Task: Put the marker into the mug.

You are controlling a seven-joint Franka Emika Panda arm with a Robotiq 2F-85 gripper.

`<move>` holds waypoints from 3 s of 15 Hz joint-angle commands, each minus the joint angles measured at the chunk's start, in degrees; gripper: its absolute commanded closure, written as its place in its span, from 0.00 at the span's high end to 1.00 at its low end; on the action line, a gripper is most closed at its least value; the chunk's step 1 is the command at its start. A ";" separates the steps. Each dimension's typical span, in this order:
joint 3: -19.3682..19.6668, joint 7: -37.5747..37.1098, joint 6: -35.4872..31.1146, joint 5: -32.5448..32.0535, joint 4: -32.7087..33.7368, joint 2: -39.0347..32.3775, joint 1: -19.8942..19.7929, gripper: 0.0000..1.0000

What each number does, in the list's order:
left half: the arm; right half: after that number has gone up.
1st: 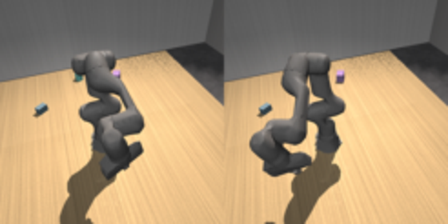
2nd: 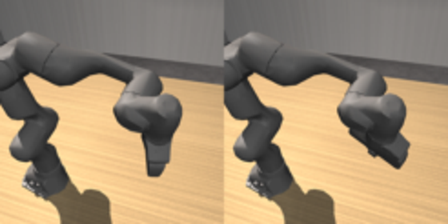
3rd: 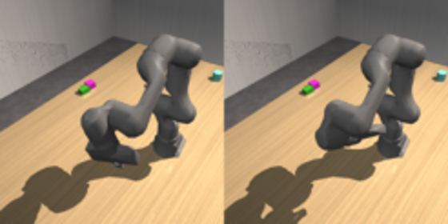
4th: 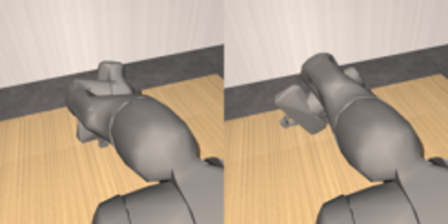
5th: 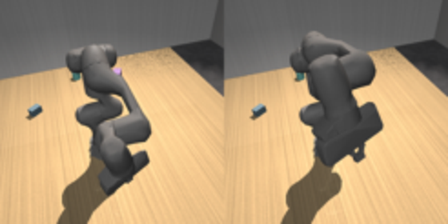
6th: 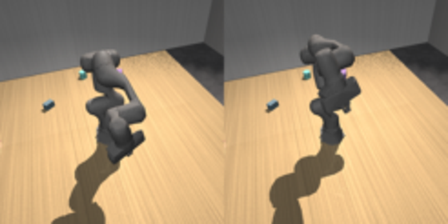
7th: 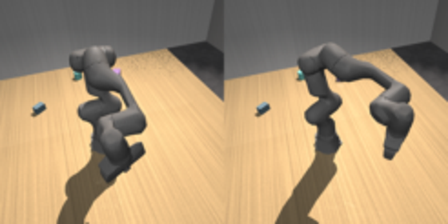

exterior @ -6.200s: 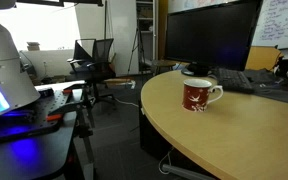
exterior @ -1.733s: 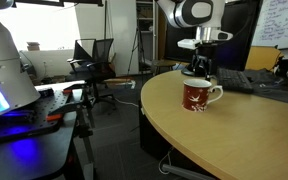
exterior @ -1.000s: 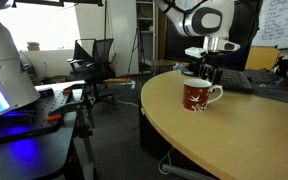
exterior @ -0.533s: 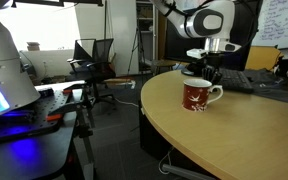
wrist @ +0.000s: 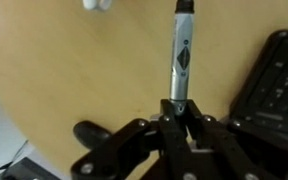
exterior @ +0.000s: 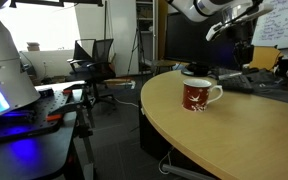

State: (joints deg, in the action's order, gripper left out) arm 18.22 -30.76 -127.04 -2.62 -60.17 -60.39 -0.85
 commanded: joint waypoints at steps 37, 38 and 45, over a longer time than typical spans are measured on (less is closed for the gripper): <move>-3.38 -73.62 26.05 -42.38 -24.52 13.07 12.85 0.05; -3.42 -74.11 25.63 -42.44 -23.69 12.47 12.61 0.05; -5.20 -68.78 26.99 -39.46 -22.05 12.62 9.91 0.52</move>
State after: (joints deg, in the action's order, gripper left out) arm 15.18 -103.43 -101.64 -43.85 -82.88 -48.79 11.03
